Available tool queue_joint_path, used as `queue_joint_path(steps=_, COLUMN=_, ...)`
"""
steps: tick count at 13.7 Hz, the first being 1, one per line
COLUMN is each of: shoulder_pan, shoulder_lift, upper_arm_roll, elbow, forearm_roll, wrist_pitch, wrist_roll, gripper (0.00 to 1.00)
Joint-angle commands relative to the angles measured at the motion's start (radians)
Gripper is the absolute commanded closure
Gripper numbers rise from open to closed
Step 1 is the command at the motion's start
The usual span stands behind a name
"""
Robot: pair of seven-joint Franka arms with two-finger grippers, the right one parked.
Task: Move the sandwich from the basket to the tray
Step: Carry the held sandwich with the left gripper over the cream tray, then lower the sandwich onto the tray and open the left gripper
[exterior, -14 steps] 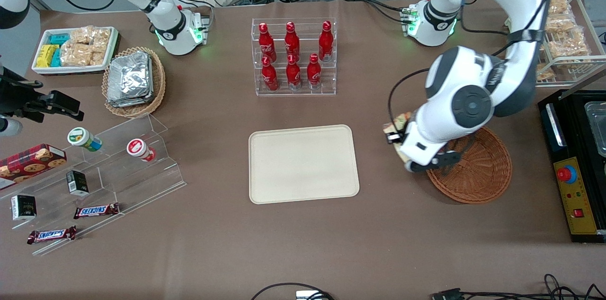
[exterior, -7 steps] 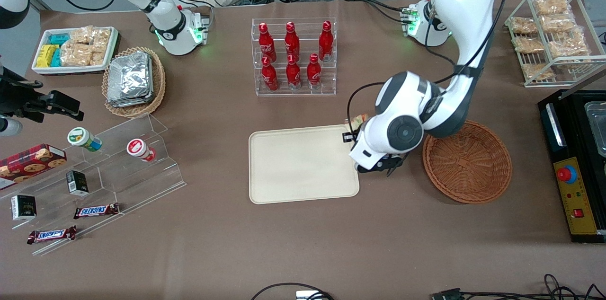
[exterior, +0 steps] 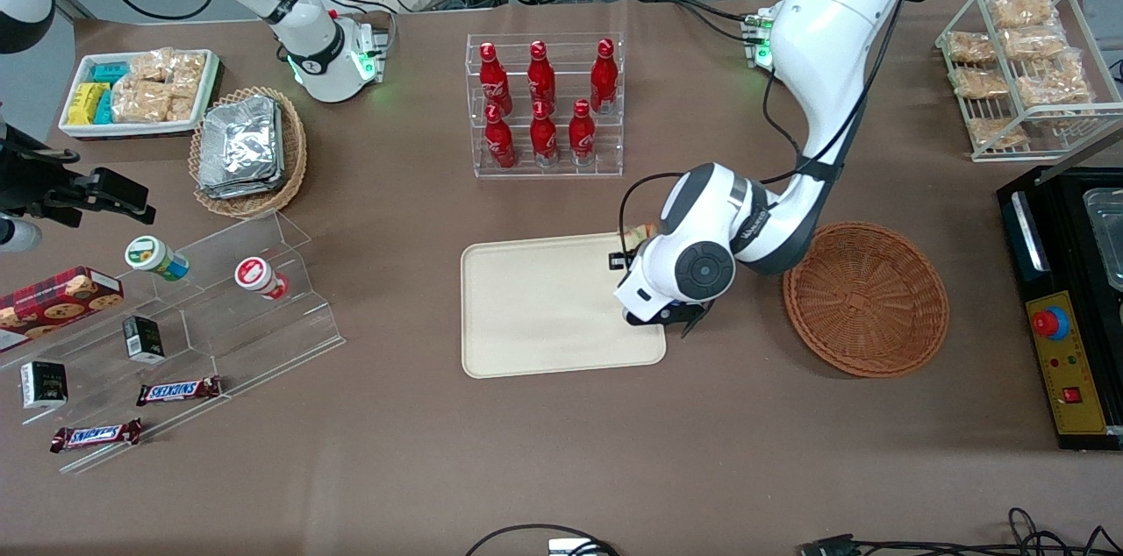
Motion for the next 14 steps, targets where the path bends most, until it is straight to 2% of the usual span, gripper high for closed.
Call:
queue_joint_path(steps=1, shoulder_pan=-0.018, shoulder_lift=0.037, upper_arm_roll=0.009, elbow=0.035, forearm_roll=-0.006, wrist_pitch=0.035, wrist_roll=0.033, gripper=0.65)
queue_joint_path(steps=5, shoulder_pan=-0.018, shoulder_lift=0.069, upper_arm_roll=0.009, elbow=0.053, forearm_roll=-0.001, wrist_pitch=0.062, wrist_roll=0.052, gripper=0.64)
queue_joint_path(steps=9, shoulder_pan=-0.021, shoulder_lift=0.117, upper_arm_roll=0.009, elbow=0.053, forearm_roll=0.001, wrist_pitch=0.160, wrist_roll=0.070, gripper=0.64)
queue_joint_path(steps=13, shoulder_pan=-0.027, shoulder_lift=0.121, upper_arm_roll=0.009, elbow=0.051, forearm_roll=-0.001, wrist_pitch=0.165, wrist_roll=0.069, gripper=0.62)
queue_joint_path(steps=14, shoulder_pan=-0.027, shoulder_lift=0.121, upper_arm_roll=0.009, elbow=0.051, forearm_roll=-0.001, wrist_pitch=0.165, wrist_roll=0.069, gripper=0.46)
